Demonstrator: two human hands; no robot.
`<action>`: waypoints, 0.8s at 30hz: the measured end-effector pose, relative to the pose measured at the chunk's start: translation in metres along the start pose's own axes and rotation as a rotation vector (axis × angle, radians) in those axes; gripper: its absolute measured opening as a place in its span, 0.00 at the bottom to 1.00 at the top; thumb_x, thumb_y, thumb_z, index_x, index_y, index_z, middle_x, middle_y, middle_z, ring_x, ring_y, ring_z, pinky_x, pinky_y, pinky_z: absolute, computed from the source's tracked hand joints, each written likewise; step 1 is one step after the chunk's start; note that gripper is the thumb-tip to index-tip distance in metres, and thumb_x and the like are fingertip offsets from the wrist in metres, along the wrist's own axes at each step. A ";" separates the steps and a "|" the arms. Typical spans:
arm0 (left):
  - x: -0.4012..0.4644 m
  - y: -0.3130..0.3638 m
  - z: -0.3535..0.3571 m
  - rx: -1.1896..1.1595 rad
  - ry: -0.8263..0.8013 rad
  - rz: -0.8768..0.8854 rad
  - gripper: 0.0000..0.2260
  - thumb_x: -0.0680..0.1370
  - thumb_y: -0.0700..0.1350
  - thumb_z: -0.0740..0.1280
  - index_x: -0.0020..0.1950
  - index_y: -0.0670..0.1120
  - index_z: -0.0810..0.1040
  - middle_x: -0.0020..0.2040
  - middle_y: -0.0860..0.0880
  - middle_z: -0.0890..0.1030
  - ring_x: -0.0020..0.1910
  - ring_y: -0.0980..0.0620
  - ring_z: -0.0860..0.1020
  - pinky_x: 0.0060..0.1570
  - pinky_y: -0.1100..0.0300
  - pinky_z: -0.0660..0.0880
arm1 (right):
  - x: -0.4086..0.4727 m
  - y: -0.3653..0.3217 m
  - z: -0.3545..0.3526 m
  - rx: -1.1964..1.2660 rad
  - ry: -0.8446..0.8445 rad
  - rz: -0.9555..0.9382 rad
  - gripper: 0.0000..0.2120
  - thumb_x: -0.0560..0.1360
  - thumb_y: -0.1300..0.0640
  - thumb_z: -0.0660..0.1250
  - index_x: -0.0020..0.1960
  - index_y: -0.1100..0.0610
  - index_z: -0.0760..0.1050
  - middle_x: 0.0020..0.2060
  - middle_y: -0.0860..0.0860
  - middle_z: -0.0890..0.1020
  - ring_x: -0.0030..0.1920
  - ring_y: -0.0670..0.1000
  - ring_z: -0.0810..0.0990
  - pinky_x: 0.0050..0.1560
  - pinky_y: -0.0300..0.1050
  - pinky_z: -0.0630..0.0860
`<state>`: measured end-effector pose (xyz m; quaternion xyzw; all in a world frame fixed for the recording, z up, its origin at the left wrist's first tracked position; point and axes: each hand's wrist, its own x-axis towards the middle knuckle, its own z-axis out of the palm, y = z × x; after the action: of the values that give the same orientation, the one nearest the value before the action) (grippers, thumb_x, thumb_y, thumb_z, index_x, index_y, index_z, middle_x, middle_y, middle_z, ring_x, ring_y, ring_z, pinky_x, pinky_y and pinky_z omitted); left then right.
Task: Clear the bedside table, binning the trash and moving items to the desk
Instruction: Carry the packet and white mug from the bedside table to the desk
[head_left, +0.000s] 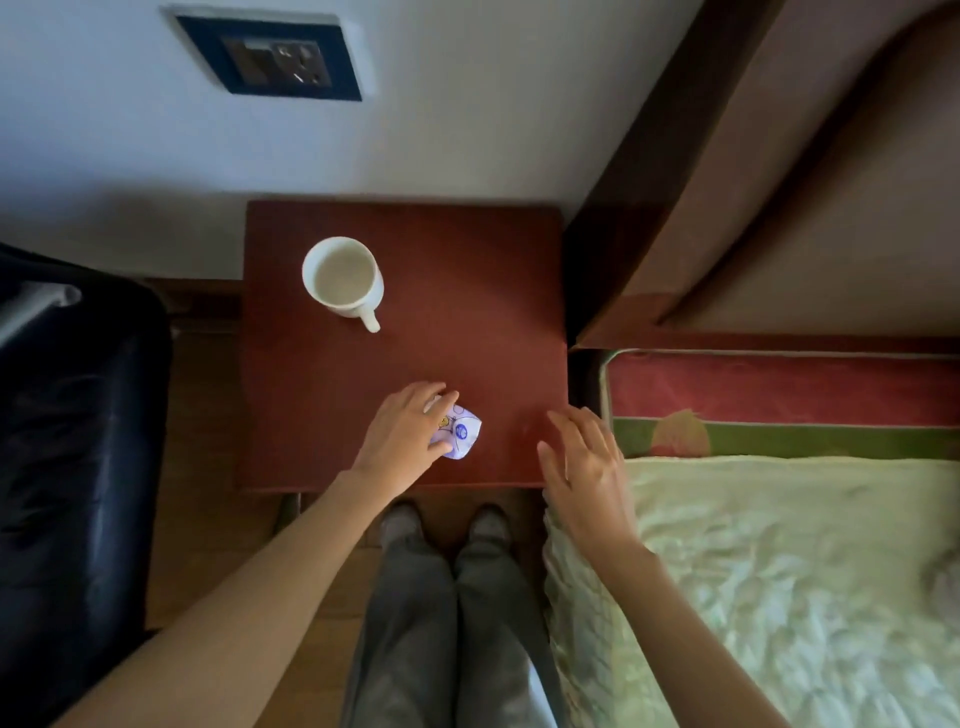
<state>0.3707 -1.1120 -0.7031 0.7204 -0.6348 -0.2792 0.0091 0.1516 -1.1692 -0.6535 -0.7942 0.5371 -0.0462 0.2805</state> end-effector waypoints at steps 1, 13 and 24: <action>-0.001 0.000 0.005 -0.015 0.034 0.018 0.25 0.69 0.45 0.73 0.66 0.44 0.74 0.64 0.45 0.75 0.64 0.43 0.73 0.60 0.49 0.71 | -0.001 0.003 0.003 0.004 0.007 -0.001 0.21 0.77 0.49 0.56 0.62 0.61 0.75 0.60 0.56 0.77 0.64 0.59 0.73 0.63 0.56 0.71; -0.027 0.000 0.010 -0.540 0.319 -0.400 0.09 0.70 0.40 0.71 0.49 0.49 0.80 0.46 0.51 0.78 0.43 0.51 0.77 0.41 0.54 0.74 | 0.008 -0.015 0.025 -0.019 -0.024 -0.131 0.19 0.76 0.52 0.58 0.61 0.60 0.76 0.60 0.55 0.78 0.64 0.58 0.73 0.63 0.55 0.71; -0.082 -0.044 -0.032 -0.659 0.622 -0.545 0.10 0.70 0.37 0.72 0.50 0.46 0.81 0.45 0.50 0.81 0.42 0.52 0.78 0.40 0.59 0.74 | 0.058 -0.113 0.042 0.098 -0.065 -0.177 0.20 0.75 0.54 0.66 0.66 0.57 0.71 0.63 0.52 0.75 0.64 0.53 0.71 0.60 0.49 0.72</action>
<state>0.4207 -1.0391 -0.6606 0.8671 -0.2704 -0.2290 0.3502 0.2852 -1.1732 -0.6458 -0.8249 0.4526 -0.0710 0.3311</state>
